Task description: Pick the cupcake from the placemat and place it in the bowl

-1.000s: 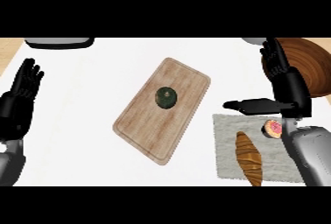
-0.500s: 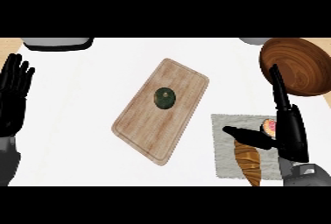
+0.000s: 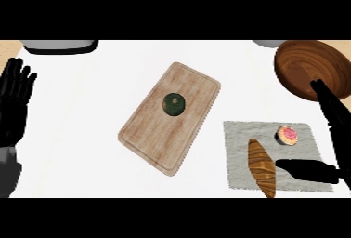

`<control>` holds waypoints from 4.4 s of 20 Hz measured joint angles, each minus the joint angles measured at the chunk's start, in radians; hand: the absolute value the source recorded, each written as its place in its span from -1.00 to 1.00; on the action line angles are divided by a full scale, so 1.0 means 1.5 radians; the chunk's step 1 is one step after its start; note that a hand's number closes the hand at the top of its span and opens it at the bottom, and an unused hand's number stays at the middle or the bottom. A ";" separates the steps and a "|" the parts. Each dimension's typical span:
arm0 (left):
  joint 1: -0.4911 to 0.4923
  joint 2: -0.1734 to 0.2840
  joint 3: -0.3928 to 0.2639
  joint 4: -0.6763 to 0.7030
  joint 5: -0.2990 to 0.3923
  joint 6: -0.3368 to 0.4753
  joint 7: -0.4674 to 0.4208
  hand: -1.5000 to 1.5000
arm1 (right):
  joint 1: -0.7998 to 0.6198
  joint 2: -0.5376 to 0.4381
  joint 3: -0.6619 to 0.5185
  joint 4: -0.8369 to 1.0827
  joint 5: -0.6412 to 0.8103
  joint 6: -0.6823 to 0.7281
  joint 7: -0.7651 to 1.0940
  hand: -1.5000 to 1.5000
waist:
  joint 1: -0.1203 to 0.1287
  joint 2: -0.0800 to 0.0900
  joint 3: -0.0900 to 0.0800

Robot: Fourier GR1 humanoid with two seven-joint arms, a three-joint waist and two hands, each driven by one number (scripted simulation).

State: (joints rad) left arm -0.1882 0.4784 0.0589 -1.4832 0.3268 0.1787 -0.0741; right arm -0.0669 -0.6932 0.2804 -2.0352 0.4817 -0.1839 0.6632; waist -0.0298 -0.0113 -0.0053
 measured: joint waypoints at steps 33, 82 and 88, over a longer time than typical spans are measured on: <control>-0.027 -0.050 0.050 0.005 -0.056 -0.051 0.015 0.00 | 0.029 0.035 -0.088 0.123 -0.041 0.333 0.046 -1.00 | 0.020 0.008 0.004; -0.045 -0.122 0.113 -0.011 -0.133 -0.101 0.046 0.00 | -0.037 0.205 -0.205 0.492 0.260 0.229 -0.332 1.00 | 0.019 0.006 0.001; -0.024 -0.114 0.125 -0.024 -0.124 -0.110 0.046 0.00 | 0.013 0.019 -0.348 0.611 0.200 0.249 -0.477 1.00 | 0.008 0.010 0.006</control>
State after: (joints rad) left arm -0.2239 0.3073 0.2470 -1.5194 0.1414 0.0137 -0.0045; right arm -0.0481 -0.6644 -0.2420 -1.1190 0.7825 0.1902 -0.0522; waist -0.0183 0.0041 0.0032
